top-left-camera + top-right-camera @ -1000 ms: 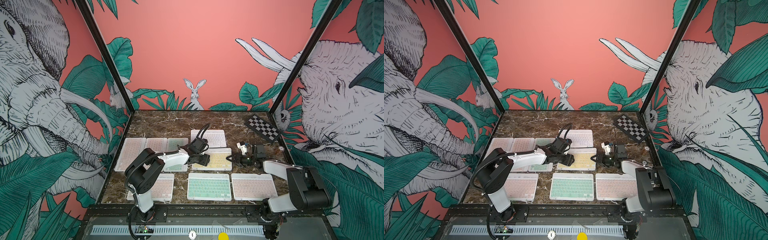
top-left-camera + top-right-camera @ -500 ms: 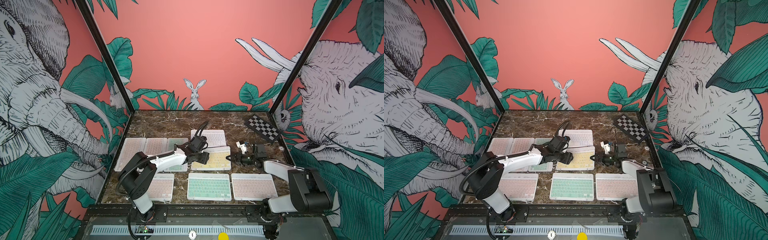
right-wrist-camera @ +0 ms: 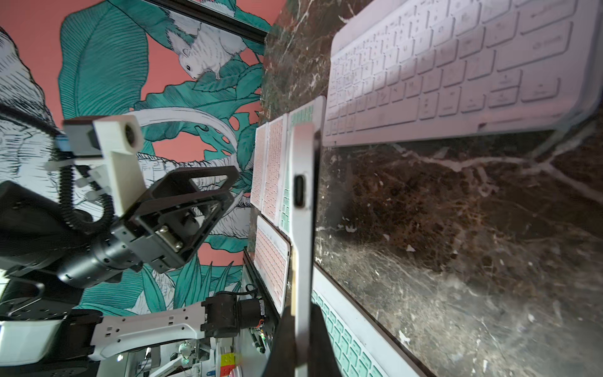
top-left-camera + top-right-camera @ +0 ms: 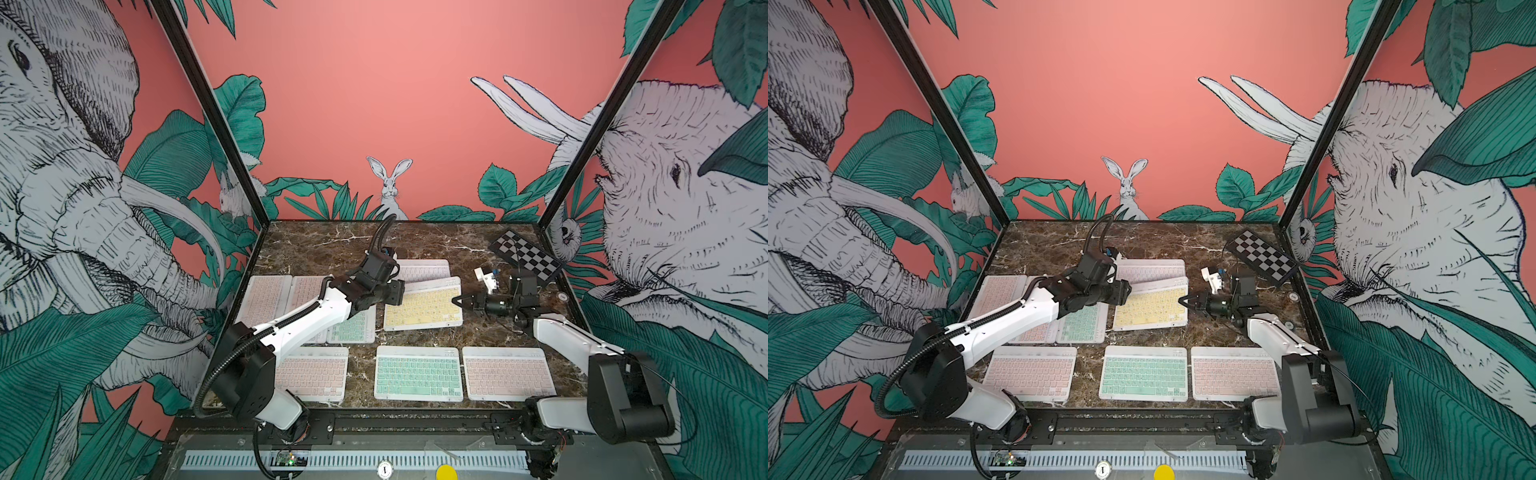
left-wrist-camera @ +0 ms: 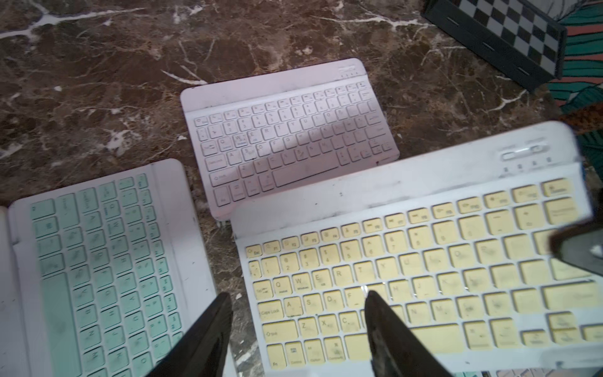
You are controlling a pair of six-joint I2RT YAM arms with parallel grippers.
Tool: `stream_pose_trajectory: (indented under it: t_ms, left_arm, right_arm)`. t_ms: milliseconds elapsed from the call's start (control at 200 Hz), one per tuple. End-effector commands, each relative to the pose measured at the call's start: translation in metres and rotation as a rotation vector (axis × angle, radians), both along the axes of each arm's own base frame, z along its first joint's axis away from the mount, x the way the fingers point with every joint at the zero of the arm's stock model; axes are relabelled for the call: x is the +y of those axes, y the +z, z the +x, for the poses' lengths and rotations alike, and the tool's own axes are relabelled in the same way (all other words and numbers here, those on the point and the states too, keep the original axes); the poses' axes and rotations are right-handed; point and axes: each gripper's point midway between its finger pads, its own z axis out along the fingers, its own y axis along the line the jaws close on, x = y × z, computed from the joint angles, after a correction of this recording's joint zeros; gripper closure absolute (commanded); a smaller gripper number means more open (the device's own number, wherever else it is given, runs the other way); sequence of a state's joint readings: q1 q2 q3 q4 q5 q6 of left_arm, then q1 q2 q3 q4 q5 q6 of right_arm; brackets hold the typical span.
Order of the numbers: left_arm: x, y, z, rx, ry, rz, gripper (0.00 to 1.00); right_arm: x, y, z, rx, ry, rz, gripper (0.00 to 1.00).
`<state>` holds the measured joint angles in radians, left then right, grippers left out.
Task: Stack the numeric keypads
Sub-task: Pick up the numeric keypad from the center of the board, then place the numeric keypad at the numeric keypad.
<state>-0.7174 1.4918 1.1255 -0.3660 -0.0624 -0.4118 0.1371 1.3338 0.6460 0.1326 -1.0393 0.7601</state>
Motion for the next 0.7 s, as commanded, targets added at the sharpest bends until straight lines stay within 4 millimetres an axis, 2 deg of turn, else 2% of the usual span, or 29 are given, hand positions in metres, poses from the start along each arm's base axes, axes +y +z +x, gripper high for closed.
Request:
stream_pose_trajectory:
  t_ms: [0,160,180,275,445,455,530,695]
  left_arm:
    - [0.013,0.013,-0.002,-0.015,0.027,0.008,0.33]
    - [0.016,0.013,-0.003,-0.010,0.031,0.025,0.33]
    - [0.024,0.013,0.004,-0.010,0.060,0.025,0.33]
    - [0.030,0.014,0.008,-0.007,0.078,0.031,0.33]
    - [0.039,0.019,0.021,0.002,0.107,0.050,0.33]
    - [0.039,0.020,0.021,0.002,0.107,0.052,0.33]
    - [0.042,0.025,0.028,0.000,0.118,0.061,0.32]
    - [0.048,0.032,0.038,-0.006,0.140,0.073,0.32]
  right_arm:
    - [0.008,0.050,0.009,-0.131,0.048,0.084,1.00]
    - [0.009,0.062,0.027,-0.160,0.049,0.082,1.00]
    - [0.009,0.062,0.030,-0.162,0.051,0.083,1.00]
    - [0.008,0.065,0.048,-0.174,0.054,0.085,1.00]
    - [0.006,0.059,0.083,-0.205,0.068,0.060,1.00]
    - [0.006,0.053,0.087,-0.188,0.071,0.062,1.00]
    - [0.003,0.046,0.104,-0.168,0.066,0.074,1.00]
    - [0.003,0.037,0.128,-0.150,0.092,0.115,1.00]
